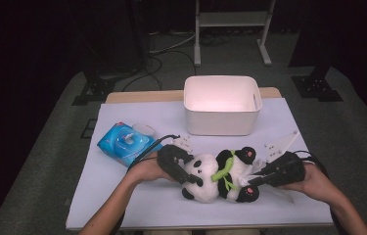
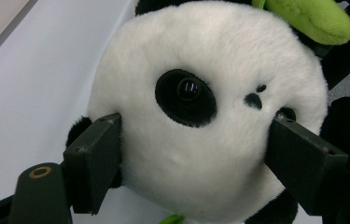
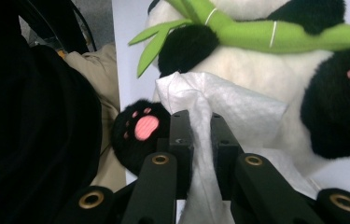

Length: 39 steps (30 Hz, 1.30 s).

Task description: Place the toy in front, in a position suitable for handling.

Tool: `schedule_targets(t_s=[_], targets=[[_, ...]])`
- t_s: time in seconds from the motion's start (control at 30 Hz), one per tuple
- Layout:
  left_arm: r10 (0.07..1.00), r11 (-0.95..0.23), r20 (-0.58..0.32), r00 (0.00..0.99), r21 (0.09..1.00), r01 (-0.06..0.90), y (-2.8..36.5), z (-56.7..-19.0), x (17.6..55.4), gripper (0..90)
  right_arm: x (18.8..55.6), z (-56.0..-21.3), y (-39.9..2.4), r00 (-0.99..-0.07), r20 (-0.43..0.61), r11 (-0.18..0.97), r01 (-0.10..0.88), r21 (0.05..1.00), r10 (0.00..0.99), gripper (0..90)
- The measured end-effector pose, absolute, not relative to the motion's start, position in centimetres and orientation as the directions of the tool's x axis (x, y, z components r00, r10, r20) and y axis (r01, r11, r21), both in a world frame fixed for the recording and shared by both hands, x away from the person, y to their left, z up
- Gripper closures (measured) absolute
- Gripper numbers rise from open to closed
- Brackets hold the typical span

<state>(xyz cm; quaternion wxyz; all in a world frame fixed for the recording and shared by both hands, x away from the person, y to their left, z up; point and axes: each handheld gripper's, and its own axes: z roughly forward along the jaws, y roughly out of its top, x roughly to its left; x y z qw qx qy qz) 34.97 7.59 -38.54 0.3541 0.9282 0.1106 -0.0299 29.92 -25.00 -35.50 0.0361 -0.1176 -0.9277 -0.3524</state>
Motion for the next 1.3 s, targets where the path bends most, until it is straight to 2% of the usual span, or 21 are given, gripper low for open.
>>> schedule_targets(t_s=[0.23, 0.53, 0.67, 0.93, 1.3], targets=[[0.180, -0.722, -0.126, 0.976, 0.656, 0.218, 7.7, -38.7, 34.8, 20.9, 30.4, -36.4, -22.8, -0.973, 0.172, 0.736, 0.229, 0.637, 0.154, 82.3], [0.156, -0.739, -0.105, 0.982, 0.647, 0.187, 8.3, -38.0, 34.4, 20.5, 30.5, -36.8, -24.2, -0.965, 0.192, 0.722, 0.262, 0.640, 0.180, 83.0], [0.168, -0.740, -0.116, 0.979, 0.641, 0.203, 9.4, -38.0, 34.3, 20.7, 30.5, -37.0, -24.7, -0.961, 0.202, 0.715, 0.275, 0.643, 0.188, 83.0], [0.186, -0.714, -0.163, 0.969, 0.655, 0.247, 8.9, -39.4, 34.3, 23.6, 30.6, -36.4, -25.4, -0.960, 0.161, 0.724, 0.278, 0.631, 0.229, 82.9], [0.150, -0.721, -0.134, 0.979, 0.663, 0.202, 6.4, -39.3, 33.7, 23.9, 30.7, -34.3, -23.4, -0.977, 0.109, 0.726, 0.208, 0.655, 0.182, 82.8]])
